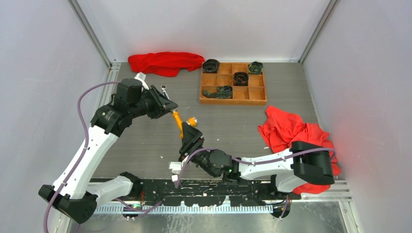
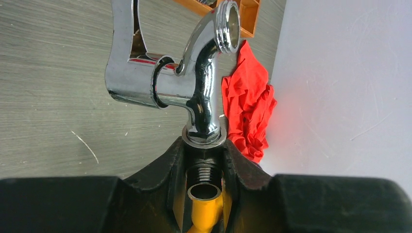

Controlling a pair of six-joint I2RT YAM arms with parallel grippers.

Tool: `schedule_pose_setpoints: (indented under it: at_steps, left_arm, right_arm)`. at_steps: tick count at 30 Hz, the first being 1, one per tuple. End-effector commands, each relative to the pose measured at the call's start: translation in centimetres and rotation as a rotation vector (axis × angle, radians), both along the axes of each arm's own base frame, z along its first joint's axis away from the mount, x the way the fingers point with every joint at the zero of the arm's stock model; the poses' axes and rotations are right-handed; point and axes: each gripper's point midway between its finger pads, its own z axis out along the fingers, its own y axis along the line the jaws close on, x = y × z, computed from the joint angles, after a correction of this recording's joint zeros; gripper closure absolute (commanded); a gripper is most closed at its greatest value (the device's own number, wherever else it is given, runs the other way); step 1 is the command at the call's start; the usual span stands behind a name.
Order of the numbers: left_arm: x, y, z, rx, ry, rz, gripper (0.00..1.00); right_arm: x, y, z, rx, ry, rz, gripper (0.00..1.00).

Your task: Install the water faucets

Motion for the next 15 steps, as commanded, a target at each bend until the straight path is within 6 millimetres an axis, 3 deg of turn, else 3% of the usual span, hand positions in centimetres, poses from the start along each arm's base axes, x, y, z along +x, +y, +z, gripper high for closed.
schedule_pose_setpoints:
  at_steps: [1, 8, 11, 15]
  left_arm:
    - [0.0, -0.5, 3.7, -0.106, -0.112, -0.005, 1.00]
    - [-0.1, -0.6, 3.4, -0.149, -0.136, 0.004, 1.00]
    - [0.0, -0.6, 3.4, -0.174, -0.165, 0.016, 1.00]
    - [0.1, -0.3, 3.9, -0.201, -0.223, 0.032, 1.00]
  right_arm:
    - [0.6, -0.9, 5.2, 0.214, -0.093, -0.084, 0.46]
    - [1.9, -1.1, 5.2, 0.362, -0.012, -0.177, 0.76]
    - [1.9, -1.0, 5.3, 0.482, 0.139, -0.141, 0.99]
    - [0.9, -0.4, 6.3, 0.680, 0.441, 0.013, 0.99]
